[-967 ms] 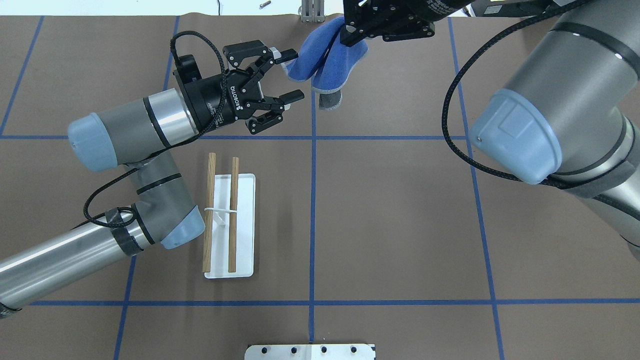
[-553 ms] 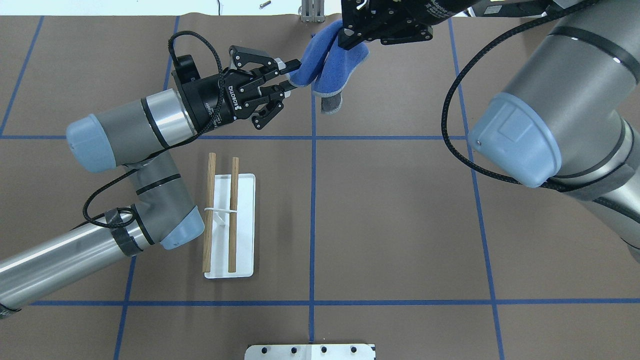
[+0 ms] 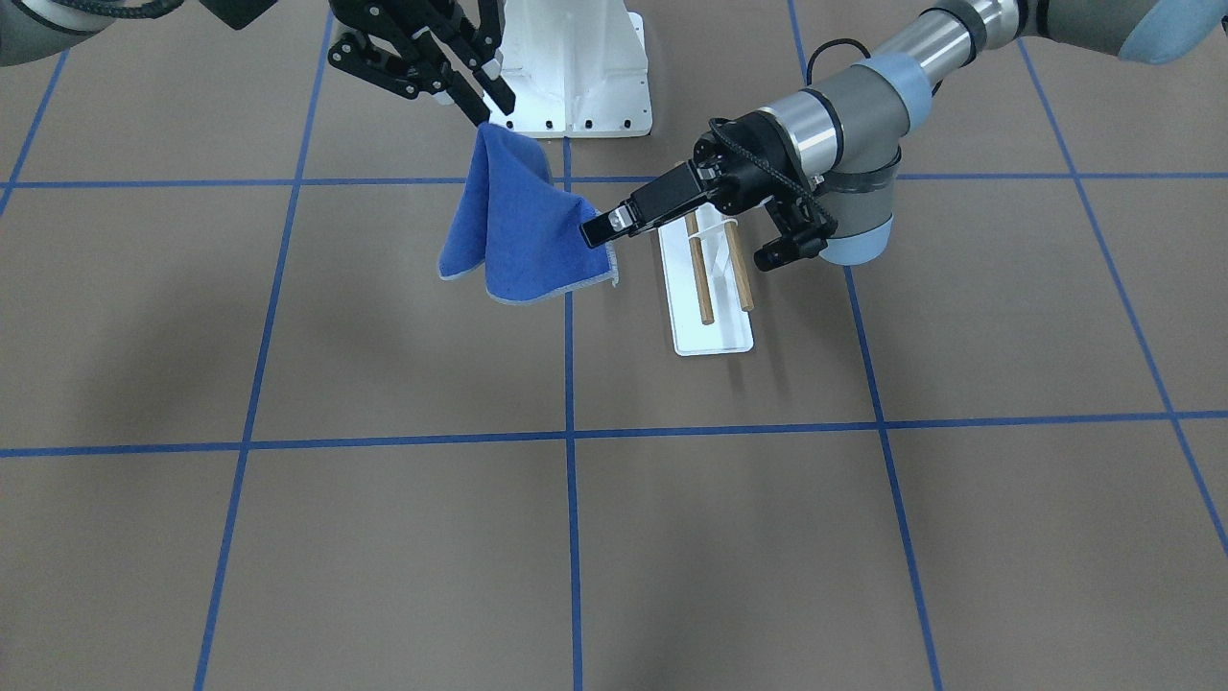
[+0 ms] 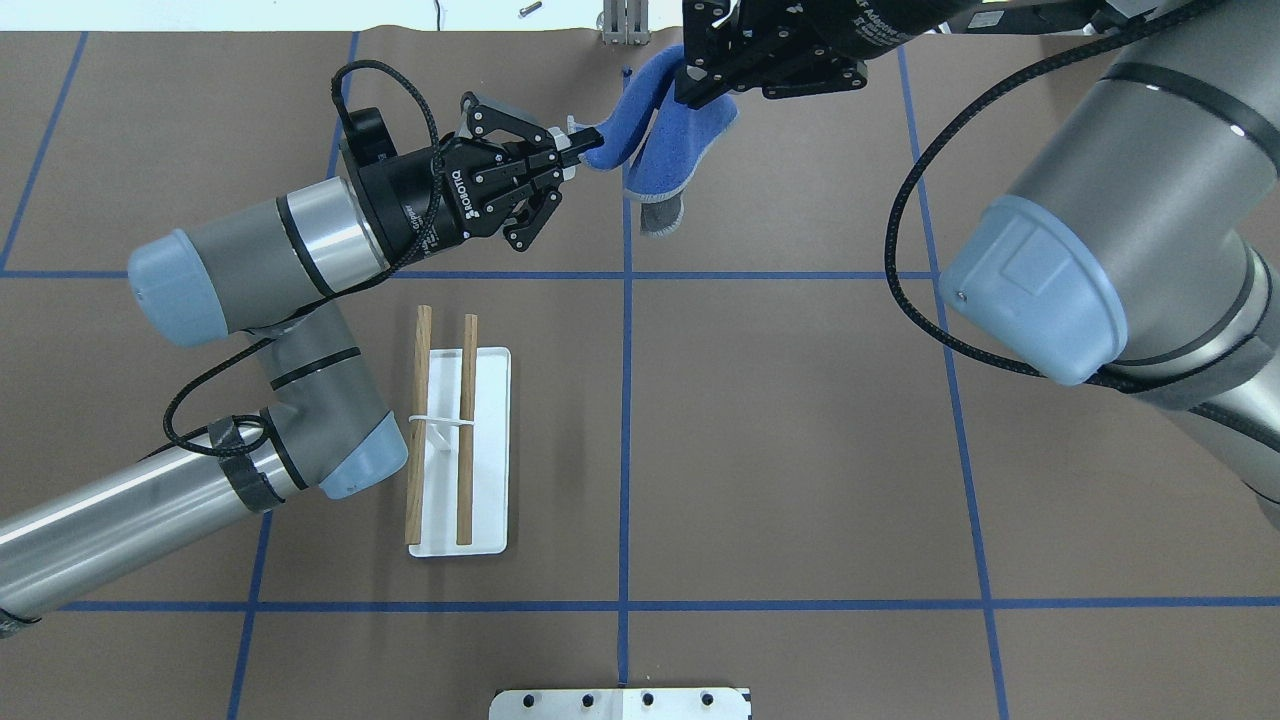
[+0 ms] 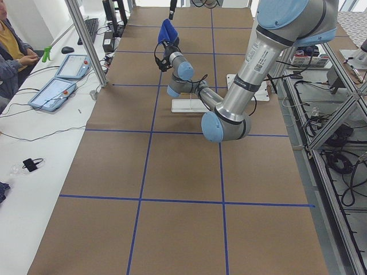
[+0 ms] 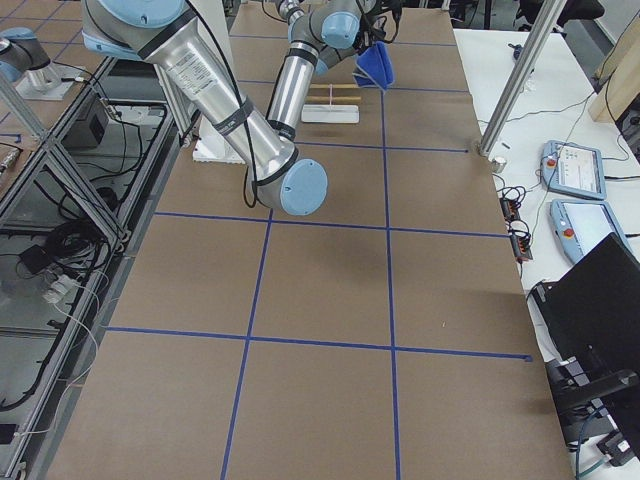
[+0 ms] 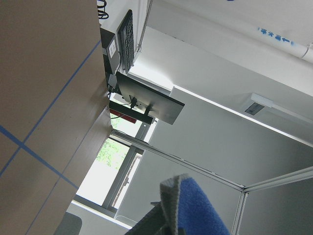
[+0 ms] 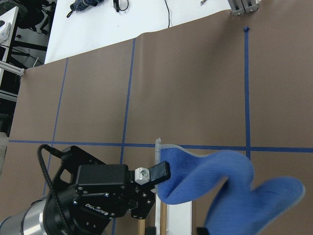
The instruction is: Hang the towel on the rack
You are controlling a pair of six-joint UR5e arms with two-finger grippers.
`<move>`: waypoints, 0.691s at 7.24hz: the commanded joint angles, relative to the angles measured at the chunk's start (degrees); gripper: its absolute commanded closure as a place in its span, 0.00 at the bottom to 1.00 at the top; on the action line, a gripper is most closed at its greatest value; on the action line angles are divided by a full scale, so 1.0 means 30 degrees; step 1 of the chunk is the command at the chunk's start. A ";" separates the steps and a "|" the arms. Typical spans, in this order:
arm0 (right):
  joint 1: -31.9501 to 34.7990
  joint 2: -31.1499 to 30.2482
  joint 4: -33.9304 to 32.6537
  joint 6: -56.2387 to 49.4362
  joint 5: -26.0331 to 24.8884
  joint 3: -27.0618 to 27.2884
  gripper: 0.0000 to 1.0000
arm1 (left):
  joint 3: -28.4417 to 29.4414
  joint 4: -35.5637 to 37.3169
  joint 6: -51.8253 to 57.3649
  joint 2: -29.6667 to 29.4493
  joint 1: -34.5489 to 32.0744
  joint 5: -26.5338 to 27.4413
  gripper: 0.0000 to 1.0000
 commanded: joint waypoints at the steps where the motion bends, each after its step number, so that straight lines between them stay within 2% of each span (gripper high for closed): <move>1: -0.0279 -0.0236 0.0039 -0.0232 -0.0139 -0.0057 0.00 | 0.0059 -0.0108 0.0478 0.0080 -0.0029 0.0013 1.00; 2: -0.0279 -0.0643 0.0533 -0.0263 -0.0139 -0.0057 0.00 | 0.0059 -0.0399 0.2077 0.0689 -0.0029 -0.0248 1.00; 4: -0.0250 -0.1465 0.1794 -0.0234 -0.0139 -0.0057 0.00 | 0.0059 -0.0518 0.5186 0.1602 -0.0029 -0.2350 1.00; 5: -0.0250 -0.1555 0.1826 -0.0234 -0.0168 -0.0057 0.00 | -0.0028 -0.1099 0.5344 0.2184 0.0058 -0.2737 1.00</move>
